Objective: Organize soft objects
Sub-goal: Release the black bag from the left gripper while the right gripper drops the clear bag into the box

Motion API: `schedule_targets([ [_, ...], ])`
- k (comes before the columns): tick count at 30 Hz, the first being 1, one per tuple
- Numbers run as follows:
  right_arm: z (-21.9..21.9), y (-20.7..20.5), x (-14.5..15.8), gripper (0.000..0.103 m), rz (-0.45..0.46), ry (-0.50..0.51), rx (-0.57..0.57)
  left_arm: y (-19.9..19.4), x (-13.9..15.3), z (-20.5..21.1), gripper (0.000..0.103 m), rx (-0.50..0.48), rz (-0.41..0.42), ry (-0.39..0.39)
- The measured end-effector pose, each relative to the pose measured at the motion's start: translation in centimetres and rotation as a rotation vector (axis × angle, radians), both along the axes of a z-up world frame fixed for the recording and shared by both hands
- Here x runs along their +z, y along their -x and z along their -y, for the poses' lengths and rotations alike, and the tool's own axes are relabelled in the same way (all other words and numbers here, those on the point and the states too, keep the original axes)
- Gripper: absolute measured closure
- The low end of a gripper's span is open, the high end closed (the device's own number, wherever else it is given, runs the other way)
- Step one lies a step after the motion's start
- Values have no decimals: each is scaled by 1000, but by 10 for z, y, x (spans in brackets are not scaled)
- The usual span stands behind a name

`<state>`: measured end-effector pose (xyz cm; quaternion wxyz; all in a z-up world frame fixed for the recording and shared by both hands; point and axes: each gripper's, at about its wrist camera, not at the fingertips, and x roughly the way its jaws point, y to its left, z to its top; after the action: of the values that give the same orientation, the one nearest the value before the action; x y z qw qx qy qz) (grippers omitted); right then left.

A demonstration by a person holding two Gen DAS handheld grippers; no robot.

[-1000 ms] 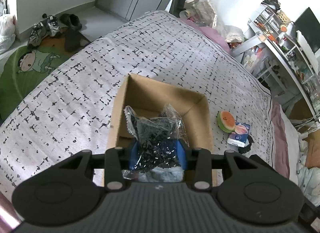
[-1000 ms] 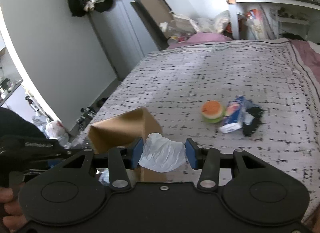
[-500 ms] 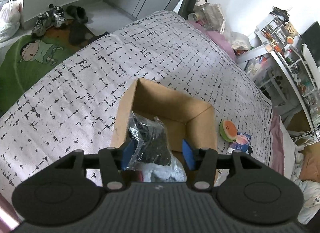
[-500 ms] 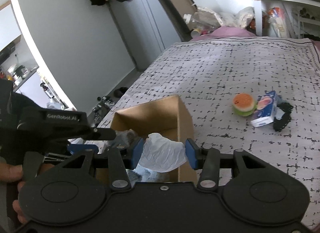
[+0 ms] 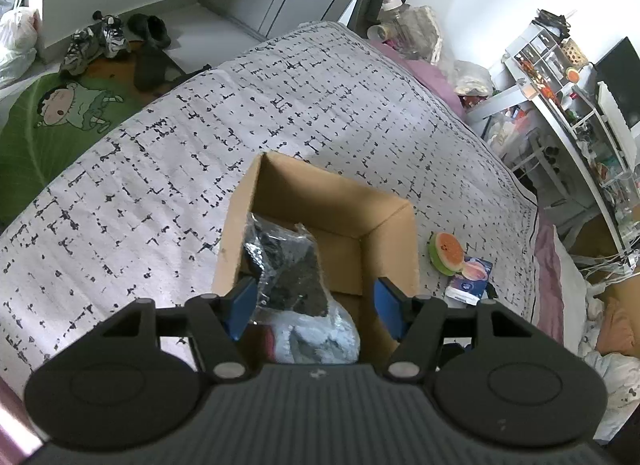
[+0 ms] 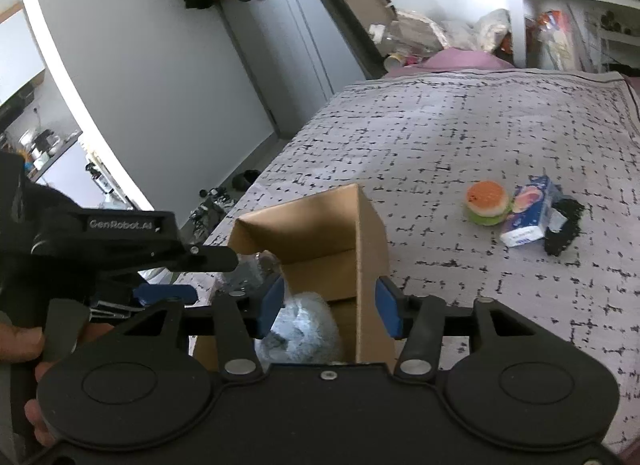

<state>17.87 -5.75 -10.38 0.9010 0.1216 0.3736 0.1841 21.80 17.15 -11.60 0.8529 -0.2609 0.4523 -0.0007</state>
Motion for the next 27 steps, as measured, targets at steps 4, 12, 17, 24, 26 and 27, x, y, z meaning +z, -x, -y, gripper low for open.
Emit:
schedule_targets([
  [4,15,-5,3,52,-16,5,-42,2,4,7,39,-9,3,-8],
  [12,44,-12,1,42,-52,-2,-119,4,12,24,27,-39,4,-43],
  [17,58,-14,1,37,-63,-5,-149,2,16,34,26,-48,-1,-59],
  [24,81,-18,1,37,-75,-28,-202,-3,21,58,26,-78,0,-81],
  [26,88,-19,-1,37,-80,-36,-220,-5,22,66,26,-89,0,-89],
  [27,91,-19,-1,37,-82,-40,-226,-6,22,70,26,-94,-2,-92],
])
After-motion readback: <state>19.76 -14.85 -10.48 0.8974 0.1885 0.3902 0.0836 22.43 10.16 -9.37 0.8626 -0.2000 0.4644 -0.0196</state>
